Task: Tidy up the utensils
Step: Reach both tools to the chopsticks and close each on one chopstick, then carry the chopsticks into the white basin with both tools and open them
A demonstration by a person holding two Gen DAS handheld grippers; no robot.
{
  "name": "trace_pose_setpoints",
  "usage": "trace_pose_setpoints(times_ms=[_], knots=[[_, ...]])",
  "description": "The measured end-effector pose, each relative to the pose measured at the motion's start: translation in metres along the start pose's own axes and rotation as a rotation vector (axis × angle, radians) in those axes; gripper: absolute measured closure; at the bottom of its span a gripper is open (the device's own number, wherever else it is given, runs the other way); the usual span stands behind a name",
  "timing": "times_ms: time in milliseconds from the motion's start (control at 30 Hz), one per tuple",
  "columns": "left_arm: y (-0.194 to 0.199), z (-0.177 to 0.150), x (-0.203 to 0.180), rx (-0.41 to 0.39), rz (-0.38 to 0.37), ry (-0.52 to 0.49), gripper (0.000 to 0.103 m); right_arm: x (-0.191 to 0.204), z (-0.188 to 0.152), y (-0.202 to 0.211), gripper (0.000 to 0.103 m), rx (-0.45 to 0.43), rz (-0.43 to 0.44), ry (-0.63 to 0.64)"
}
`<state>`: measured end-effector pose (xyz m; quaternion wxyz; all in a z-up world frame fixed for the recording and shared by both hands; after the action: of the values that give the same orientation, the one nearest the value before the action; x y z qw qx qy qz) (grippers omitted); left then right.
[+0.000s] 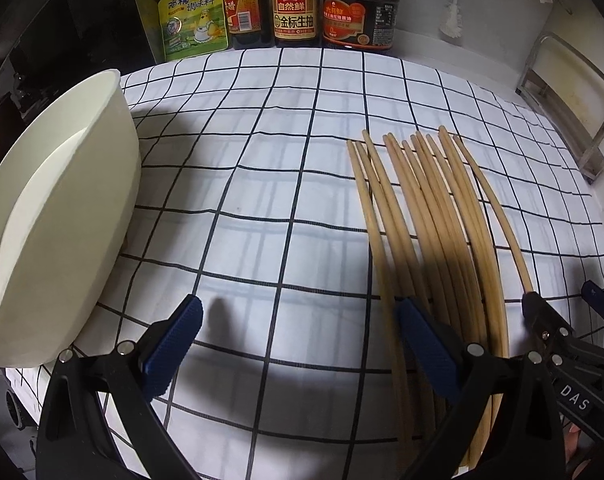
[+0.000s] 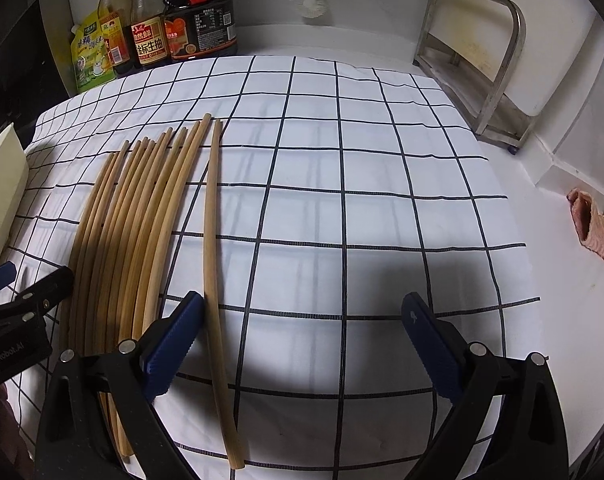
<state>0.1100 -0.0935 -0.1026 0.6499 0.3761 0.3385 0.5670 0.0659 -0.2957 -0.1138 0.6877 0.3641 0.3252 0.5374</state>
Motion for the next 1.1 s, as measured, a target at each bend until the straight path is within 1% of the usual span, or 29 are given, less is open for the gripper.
trace_pose_setpoints(times_ms=[100, 200, 367, 467, 533, 567, 600, 633, 700, 733, 767, 800, 833, 867, 900, 933, 967, 1000, 1100], knots=[[0.003, 0.0, 0.0, -0.013, 0.003, -0.003, 0.006, 0.0, 0.0, 0.0, 0.009, -0.001, 0.001, -0.003], [-0.001, -0.002, 0.001, 0.0, 0.024, -0.013, 0.006, 0.001, 0.0, 0.001, 0.009, -0.007, -0.004, 0.0], [-0.003, -0.004, 0.007, 0.001, -0.005, 0.019, 0.005, 0.005, 0.002, 0.001, 0.009, -0.03, -0.02, 0.013], [-0.003, -0.004, 0.006, -0.005, 0.0, 0.014, 0.006, 0.009, 0.002, 0.003, 0.009, -0.054, -0.037, 0.034], [0.0, -0.005, 0.002, -0.016, 0.011, -0.013, 0.008, 0.011, 0.002, 0.004, 0.009, -0.065, -0.047, 0.047], [0.001, -0.005, 0.0, -0.02, 0.004, -0.021, 0.013, 0.012, 0.001, 0.005, 0.011, -0.071, -0.047, 0.053], [0.002, -0.005, -0.001, -0.022, -0.009, -0.023, 0.021, 0.012, 0.001, 0.005, 0.018, -0.075, -0.03, 0.054], [0.003, -0.006, -0.002, -0.022, -0.023, -0.026, 0.024, 0.013, 0.001, 0.006, 0.022, -0.075, -0.005, 0.053], [0.006, -0.006, -0.006, -0.024, -0.04, -0.041, 0.036, 0.016, 0.0, 0.007, 0.04, -0.076, 0.04, 0.063], [0.006, -0.006, -0.008, -0.024, -0.047, -0.048, 0.039, 0.02, 0.0, 0.008, 0.045, -0.079, 0.05, 0.078], [0.007, -0.006, -0.009, -0.024, -0.058, -0.053, 0.046, 0.023, 0.001, 0.009, 0.054, -0.08, 0.056, 0.091], [0.009, -0.007, -0.011, -0.025, -0.061, -0.057, 0.056, 0.028, 0.0, 0.011, 0.066, -0.08, 0.068, 0.105], [0.01, -0.007, -0.011, -0.029, -0.058, -0.061, 0.061, 0.031, 0.0, 0.012, 0.071, -0.079, 0.086, 0.119], [0.01, -0.007, -0.012, -0.03, -0.063, -0.063, 0.071, 0.034, 0.0, 0.012, 0.078, -0.078, 0.091, 0.126], [0.01, -0.007, -0.012, -0.03, -0.072, -0.063, 0.079, 0.035, 0.0, 0.013, 0.086, -0.078, 0.098, 0.133], [0.01, -0.007, -0.012, -0.03, -0.074, -0.066, 0.082, 0.037, 0.0, 0.014, 0.091, -0.078, 0.102, 0.135], [0.01, -0.007, -0.012, -0.028, -0.081, -0.07, 0.089, 0.036, -0.001, 0.014, 0.097, -0.077, 0.1, 0.134], [0.011, -0.009, -0.012, -0.027, -0.088, -0.072, 0.095, 0.036, 0.0, 0.014, 0.097, -0.076, 0.108, 0.126], [0.012, -0.009, -0.012, -0.021, -0.104, -0.078, 0.095, 0.029, 0.001, 0.013, 0.097, -0.066, 0.154, 0.081]])
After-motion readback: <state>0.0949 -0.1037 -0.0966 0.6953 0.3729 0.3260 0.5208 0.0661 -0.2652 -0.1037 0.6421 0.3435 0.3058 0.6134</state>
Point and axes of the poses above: each gripper's, at about its wrist camera, not at the fingertips, and y roughly against the way its jaws point, x to its left, z to its top, the point moved 2 cm from there along -y, roughly the way its jaws point, and after that the axes turned 3 degrees about -z, right-handed, at the moved point
